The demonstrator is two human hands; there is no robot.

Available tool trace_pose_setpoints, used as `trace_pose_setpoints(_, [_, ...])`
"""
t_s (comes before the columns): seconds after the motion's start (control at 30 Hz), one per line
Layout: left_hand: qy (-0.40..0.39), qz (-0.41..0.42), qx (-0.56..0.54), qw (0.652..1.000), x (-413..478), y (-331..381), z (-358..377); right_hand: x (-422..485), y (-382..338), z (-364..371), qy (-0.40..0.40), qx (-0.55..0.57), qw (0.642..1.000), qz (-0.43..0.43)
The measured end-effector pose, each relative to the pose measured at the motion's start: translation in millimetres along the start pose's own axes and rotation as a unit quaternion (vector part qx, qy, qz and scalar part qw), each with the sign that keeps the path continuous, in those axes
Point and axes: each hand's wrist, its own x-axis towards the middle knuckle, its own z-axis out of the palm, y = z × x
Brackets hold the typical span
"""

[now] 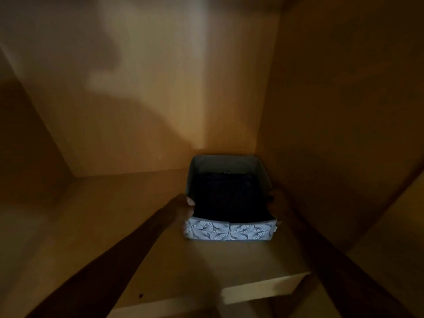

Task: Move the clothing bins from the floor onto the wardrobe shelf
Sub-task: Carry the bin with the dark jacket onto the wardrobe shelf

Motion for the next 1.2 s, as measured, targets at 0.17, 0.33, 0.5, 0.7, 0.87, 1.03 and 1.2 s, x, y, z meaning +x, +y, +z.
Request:
trace_pose_setpoints(0.17, [0.031, 0.072, 0.019, 0.997, -1.7, -5.7, 19.9, -9.2, -13.5, -6.7, 0.065, 0.037, 0.997, -0.02])
trace_pose_setpoints(0.33, [0.059, 0.206, 0.18, 0.96, -6.8, -19.5, 33.3, -23.0, -18.8, 19.7, -0.014, 0.026, 0.997, 0.073])
trace_pose_setpoints(0.5, [0.023, 0.202, 0.305, 0.931, -6.5, -35.5, 51.2, -49.0, -21.1, 34.1, -0.051, -0.051, 0.997, 0.014])
trace_pose_setpoints(0.7, [0.027, 0.202, 0.329, 0.922, 8.4, -38.6, 57.6, -41.9, -5.2, 52.0, -0.023, -0.145, 0.987, -0.058])
trace_pose_setpoints(0.87, [0.048, 0.221, 0.354, 0.907, 14.1, -35.5, 64.2, -14.3, -3.5, 37.8, -0.041, -0.163, 0.985, -0.047])
trace_pose_setpoints(1.03, [0.037, 0.212, 0.362, 0.907, 20.4, -21.8, 63.0, 10.0, -5.1, 31.0, -0.052, -0.177, 0.982, -0.033])
trace_pose_setpoints(1.2, [0.031, 0.191, 0.363, 0.911, 27.2, -14.3, 61.9, 21.6, -4.6, 30.6, -0.054, -0.155, 0.986, -0.033])
